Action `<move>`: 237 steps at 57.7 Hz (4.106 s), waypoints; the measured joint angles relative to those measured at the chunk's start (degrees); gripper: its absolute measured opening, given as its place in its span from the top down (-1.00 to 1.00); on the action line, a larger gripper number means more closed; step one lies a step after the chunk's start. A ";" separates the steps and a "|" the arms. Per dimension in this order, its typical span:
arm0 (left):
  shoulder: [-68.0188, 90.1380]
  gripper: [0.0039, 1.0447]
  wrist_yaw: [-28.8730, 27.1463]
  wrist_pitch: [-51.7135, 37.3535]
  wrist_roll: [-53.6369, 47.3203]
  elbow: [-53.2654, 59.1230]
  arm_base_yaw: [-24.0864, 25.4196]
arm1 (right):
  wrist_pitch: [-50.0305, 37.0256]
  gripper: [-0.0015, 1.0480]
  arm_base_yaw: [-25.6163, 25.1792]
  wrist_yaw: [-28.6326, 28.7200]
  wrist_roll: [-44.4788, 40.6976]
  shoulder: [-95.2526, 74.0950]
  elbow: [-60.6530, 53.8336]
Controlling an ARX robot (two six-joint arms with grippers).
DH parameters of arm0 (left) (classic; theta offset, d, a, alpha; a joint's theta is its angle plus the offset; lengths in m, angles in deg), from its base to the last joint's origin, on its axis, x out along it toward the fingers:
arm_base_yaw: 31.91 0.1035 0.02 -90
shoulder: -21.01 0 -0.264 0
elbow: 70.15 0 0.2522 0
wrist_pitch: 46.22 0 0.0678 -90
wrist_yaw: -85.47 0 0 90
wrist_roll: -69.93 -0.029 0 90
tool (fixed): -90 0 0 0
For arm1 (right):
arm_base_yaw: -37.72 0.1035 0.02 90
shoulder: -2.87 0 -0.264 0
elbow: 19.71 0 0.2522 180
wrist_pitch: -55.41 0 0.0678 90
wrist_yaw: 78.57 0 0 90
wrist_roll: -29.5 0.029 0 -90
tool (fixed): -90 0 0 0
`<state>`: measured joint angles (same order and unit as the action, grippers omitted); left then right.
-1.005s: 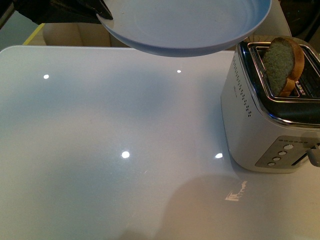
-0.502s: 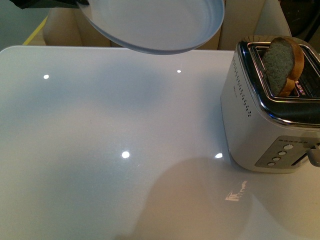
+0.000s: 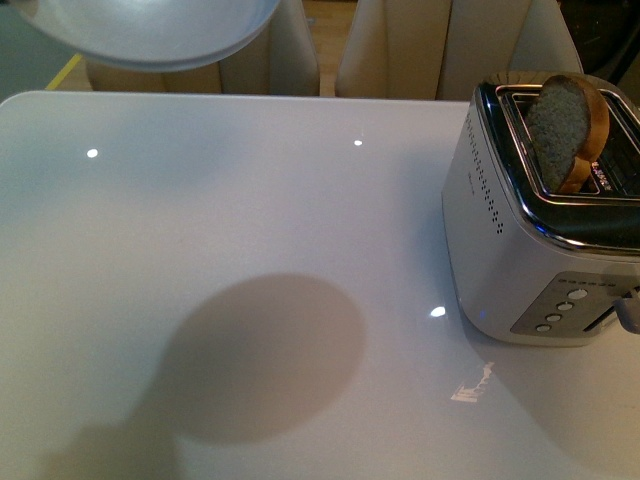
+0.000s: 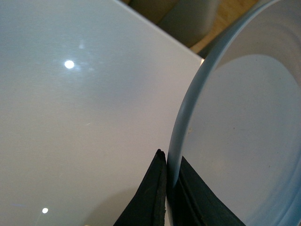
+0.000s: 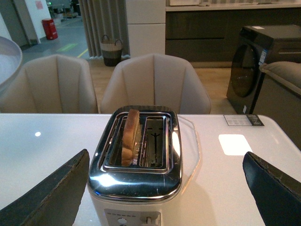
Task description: Left arm holds plate, right arm toasts bread
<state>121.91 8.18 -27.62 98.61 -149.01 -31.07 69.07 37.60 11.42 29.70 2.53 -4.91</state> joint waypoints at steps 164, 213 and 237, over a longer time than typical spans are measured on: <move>-28.81 0.94 -12.72 -59.49 -27.65 48.41 -1.07 | 0.02 -0.83 0.00 0.00 0.00 0.02 0.00; -62.14 0.95 -12.72 -42.21 -27.89 64.32 -1.01 | 0.02 -0.83 0.00 0.00 0.00 0.02 0.00; -80.13 0.95 -12.72 -25.57 -27.91 64.35 -1.01 | 0.02 -0.83 0.00 0.00 0.00 0.02 0.00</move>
<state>41.78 -4.54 -53.19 70.70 -84.67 -32.07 69.10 37.60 11.42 29.70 2.56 -4.91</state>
